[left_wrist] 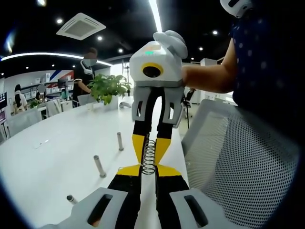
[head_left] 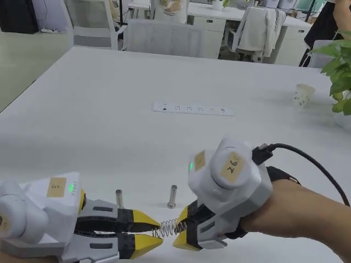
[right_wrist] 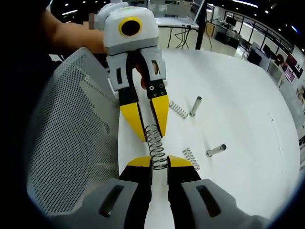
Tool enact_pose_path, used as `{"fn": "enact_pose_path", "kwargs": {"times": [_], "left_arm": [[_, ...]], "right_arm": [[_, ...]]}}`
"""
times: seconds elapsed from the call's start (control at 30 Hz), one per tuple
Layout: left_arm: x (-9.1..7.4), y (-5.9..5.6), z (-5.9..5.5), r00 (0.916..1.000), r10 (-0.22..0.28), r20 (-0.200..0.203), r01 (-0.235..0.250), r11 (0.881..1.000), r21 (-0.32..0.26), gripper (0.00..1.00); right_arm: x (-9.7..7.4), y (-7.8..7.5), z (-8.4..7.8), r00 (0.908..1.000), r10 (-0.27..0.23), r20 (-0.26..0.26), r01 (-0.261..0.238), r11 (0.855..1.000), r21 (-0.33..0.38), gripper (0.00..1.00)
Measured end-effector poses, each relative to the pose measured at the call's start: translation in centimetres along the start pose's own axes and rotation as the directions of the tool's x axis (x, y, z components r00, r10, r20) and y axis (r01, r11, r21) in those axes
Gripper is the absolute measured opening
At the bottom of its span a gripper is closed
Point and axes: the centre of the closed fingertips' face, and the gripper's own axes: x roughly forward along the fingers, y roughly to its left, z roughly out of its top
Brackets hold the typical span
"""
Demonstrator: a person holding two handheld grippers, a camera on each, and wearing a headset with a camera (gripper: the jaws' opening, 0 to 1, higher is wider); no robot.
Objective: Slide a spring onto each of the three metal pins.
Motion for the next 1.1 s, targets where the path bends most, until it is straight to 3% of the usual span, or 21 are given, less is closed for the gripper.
{"fn": "enact_pose_path", "kwargs": {"times": [0.57, 1.1], "left_arm": [[0.3, -0.3, -0.4, 0.9998, -0.011, -0.017, 0.011, 1.0, 0.004, 0.02], [0.5, -0.2, -0.5, 0.9997, -0.016, -0.017, 0.016, 1.0, -0.003, 0.03]], "right_arm": [[-1.0, 1.1, 2.9, 0.9979, 0.023, 0.061, -0.022, 1.0, -0.019, 0.09], [-0.7, 1.2, 3.3, 0.9985, 0.031, 0.046, -0.029, 0.999, -0.04, 0.08]]}}
